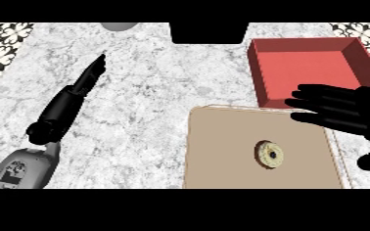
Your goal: Pick the cupcake from the tray and place it in the cardboard box
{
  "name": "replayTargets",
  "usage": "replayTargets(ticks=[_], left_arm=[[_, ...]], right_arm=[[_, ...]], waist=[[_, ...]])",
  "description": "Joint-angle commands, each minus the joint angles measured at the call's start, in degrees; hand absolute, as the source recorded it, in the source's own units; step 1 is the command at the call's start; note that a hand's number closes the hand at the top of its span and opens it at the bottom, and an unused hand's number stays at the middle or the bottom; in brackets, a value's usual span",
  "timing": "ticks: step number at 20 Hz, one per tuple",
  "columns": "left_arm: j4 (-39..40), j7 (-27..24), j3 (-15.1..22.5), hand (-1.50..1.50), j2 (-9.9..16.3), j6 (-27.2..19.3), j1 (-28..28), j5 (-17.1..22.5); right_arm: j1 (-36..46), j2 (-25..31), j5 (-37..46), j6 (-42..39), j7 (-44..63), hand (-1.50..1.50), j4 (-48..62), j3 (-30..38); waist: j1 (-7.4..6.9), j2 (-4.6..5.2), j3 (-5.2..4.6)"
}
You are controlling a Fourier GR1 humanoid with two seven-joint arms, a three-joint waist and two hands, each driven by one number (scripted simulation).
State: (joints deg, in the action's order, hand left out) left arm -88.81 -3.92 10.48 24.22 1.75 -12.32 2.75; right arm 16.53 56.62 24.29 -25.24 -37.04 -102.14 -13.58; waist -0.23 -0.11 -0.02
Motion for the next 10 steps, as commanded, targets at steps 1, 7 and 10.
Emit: replayTargets(ticks=[1, 7, 10], left_arm=[[-0.7, -0.1, -0.7, 0.0, -0.4, -0.3, 1.3, -0.7], [-0.4, 0.5, -0.7, 0.0, -1.8, -0.3, 0.6, -2.9], [-1.9, 0.0, -2.6, 0.0, -1.0, 2.3, 2.3, -1.5]], right_arm=[[-2.9, 2.1, 7.1, -0.6, 3.6, -1.5, -8.9, -2.6], [-7.7, 1.4, 12.5, -6.2, 14.9, -1.5, -19.2, -4.2], [-11.9, -2.6, 15.2, -7.9, 19.7, -1.5, -23.4, -6.2]], waist=[[0.79, -0.19, -0.02], [0.81, -0.1, -0.02], [0.52, -0.1, 0.0]])
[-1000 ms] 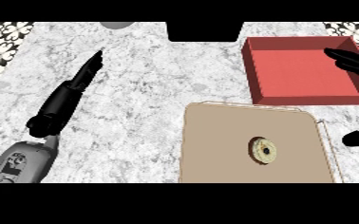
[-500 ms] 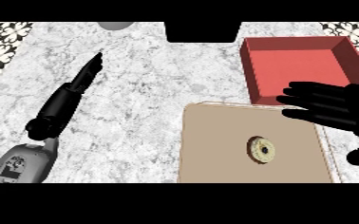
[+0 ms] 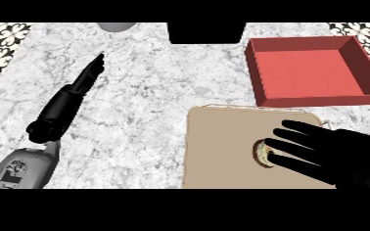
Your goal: Pick the cupcake from the tray and place it in the cardboard box
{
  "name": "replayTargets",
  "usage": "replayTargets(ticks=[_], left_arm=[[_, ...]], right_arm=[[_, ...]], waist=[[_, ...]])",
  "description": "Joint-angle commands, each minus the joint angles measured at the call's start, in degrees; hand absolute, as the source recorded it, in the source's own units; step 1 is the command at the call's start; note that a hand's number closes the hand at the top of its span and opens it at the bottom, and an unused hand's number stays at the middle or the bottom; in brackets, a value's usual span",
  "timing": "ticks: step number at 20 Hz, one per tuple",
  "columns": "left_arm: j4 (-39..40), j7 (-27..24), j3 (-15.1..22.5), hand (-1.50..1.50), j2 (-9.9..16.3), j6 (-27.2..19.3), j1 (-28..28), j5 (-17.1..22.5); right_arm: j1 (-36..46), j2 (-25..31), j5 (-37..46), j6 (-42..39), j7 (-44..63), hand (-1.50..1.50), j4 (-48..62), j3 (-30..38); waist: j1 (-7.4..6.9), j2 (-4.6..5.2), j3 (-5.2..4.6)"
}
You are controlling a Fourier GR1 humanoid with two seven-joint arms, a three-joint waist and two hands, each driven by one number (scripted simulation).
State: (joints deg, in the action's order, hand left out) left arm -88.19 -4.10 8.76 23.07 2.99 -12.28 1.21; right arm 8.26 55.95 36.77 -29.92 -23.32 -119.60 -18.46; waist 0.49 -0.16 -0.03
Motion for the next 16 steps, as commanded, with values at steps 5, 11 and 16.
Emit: replayTargets(ticks=[5, 11, 16], left_arm=[[1.2, -2.0, -0.7, 0.0, -3.2, 0.9, 0.5, -2.8], [0.8, -2.7, -1.1, 0.0, -4.6, 0.2, 2.9, -5.5], [-4.5, 0.3, -4.7, 0.0, -1.8, 5.7, 4.6, -2.9]], right_arm=[[-3.7, -8.4, 11.4, -2.9, 6.5, -1.5, -1.5, -6.9], [-10.0, -10.1, 21.3, 3.9, 5.6, -1.5, -1.1, -8.3], [-11.2, -14.5, 24.2, 3.8, 5.5, -1.5, 0.0, -7.7]], waist=[[-0.41, 0.2, 0.02], [-0.23, 0.12, 0.06], [-0.4, 0.05, 0.06]])
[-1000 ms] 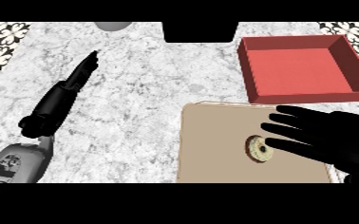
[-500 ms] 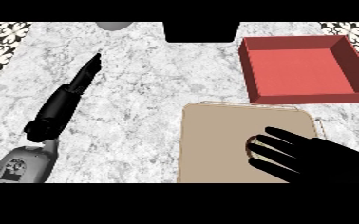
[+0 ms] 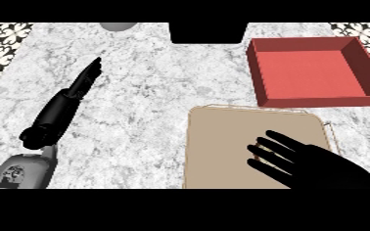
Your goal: Pick the cupcake from the tray and place it in the cardboard box
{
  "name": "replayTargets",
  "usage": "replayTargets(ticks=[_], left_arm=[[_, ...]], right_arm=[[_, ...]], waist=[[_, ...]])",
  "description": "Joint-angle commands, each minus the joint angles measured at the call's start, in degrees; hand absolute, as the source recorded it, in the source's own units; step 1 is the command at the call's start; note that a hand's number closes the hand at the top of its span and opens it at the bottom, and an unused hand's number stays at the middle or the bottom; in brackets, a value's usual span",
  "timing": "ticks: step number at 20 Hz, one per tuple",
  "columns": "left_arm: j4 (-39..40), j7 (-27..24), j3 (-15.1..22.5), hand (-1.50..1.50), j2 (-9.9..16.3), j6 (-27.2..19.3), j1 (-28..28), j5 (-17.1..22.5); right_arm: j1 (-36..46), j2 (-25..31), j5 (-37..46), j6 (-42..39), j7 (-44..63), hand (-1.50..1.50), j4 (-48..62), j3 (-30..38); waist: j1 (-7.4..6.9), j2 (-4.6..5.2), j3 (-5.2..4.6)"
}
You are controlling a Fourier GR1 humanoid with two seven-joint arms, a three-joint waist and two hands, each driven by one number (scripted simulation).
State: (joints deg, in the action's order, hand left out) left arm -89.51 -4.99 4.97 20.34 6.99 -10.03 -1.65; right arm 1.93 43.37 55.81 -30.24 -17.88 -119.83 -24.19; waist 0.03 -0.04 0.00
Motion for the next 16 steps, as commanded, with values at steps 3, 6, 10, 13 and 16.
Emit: replayTargets(ticks=[3, 6, 10, 13, 16], left_arm=[[4.3, 0.1, -1.9, 0.0, -2.5, 0.7, -3.3, -1.6], [0.2, 3.3, -0.1, 0.0, -4.1, 0.1, -3.4, -2.6], [3.7, -1.1, -3.2, 0.0, -2.6, 3.0, -2.6, -2.9], [1.2, 0.6, -4.8, 0.0, -2.5, 4.6, -1.7, -2.0], [0.8, 1.7, -3.8, 0.0, -4.3, 4.4, -2.8, -3.2]], right_arm=[[-0.2, -4.9, 8.3, 2.7, -1.4, -1.5, 3.9, -2.5], [3.9, -7.4, 10.5, 1.0, -0.4, -1.5, 7.5, -2.6], [-0.2, -4.8, 13.0, 5.7, -5.8, -1.5, 10.1, 0.8], [0.4, -8.8, 16.3, 5.5, -5.5, -1.5, 12.3, -1.6], [2.0, -12.8, 16.6, 3.3, -5.5, -1.5, 13.6, -2.4]], waist=[[0.11, 0.05, 0.0], [-0.23, 0.05, 0.01], [0.12, 0.05, 0.0], [-0.03, 0.04, 0.0], [-0.02, 0.05, 0.0]])
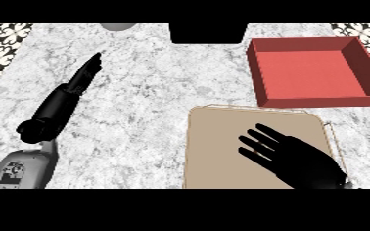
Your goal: Pick the cupcake from the tray and place it in the cardboard box
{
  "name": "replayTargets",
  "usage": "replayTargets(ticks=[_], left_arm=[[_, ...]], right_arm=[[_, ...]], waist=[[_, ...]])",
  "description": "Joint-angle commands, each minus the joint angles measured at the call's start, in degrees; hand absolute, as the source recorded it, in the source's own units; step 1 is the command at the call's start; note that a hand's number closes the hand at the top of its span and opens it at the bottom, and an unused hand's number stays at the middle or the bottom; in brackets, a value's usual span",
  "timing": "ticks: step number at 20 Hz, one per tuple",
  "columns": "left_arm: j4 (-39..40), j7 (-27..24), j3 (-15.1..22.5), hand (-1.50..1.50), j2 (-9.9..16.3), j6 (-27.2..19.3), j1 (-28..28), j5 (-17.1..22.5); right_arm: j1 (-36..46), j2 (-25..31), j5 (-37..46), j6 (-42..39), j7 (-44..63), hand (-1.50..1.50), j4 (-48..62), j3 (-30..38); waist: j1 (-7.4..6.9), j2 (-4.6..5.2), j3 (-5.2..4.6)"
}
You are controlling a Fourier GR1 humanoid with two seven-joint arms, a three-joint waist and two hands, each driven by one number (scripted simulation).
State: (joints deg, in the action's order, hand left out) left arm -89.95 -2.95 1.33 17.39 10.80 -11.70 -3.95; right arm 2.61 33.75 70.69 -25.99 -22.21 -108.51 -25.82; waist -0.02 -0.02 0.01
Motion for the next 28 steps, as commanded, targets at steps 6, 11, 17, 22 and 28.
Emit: replayTargets(ticks=[6, 11, 17, 22, 28], left_arm=[[6.3, 0.5, -2.4, 0.0, -1.8, 1.0, -6.0, -2.0], [3.5, -2.7, -1.2, 0.0, -3.5, 0.6, -1.0, -4.4], [3.3, -3.7, -2.1, 0.0, -3.6, 1.6, -0.1, -5.2], [2.8, -1.3, -3.6, 0.0, -3.0, 3.0, -1.5, -3.9], [4.0, -2.9, -2.5, 0.0, -5.1, 1.6, 0.0, -6.3]], right_arm=[[1.4, -2.9, 3.4, 0.6, -4.6, -1.5, 5.9, 2.4], [1.2, -7.1, 8.8, 6.7, -3.3, -1.5, 11.5, 1.8], [6.6, -10.0, 8.9, 2.3, -5.9, -1.5, 16.7, 4.1], [6.4, -10.1, 11.5, 12.8, -12.2, 1.5, 24.6, 2.2], [3.7, -10.5, 10.3, 18.6, -16.2, 1.5, 20.1, 3.4]], waist=[[0.24, 0.06, 0.0], [0.08, 0.03, 0.0], [-0.04, 0.05, -0.02], [-0.2, 0.1, 0.01], [0.16, 0.02, -0.01]])
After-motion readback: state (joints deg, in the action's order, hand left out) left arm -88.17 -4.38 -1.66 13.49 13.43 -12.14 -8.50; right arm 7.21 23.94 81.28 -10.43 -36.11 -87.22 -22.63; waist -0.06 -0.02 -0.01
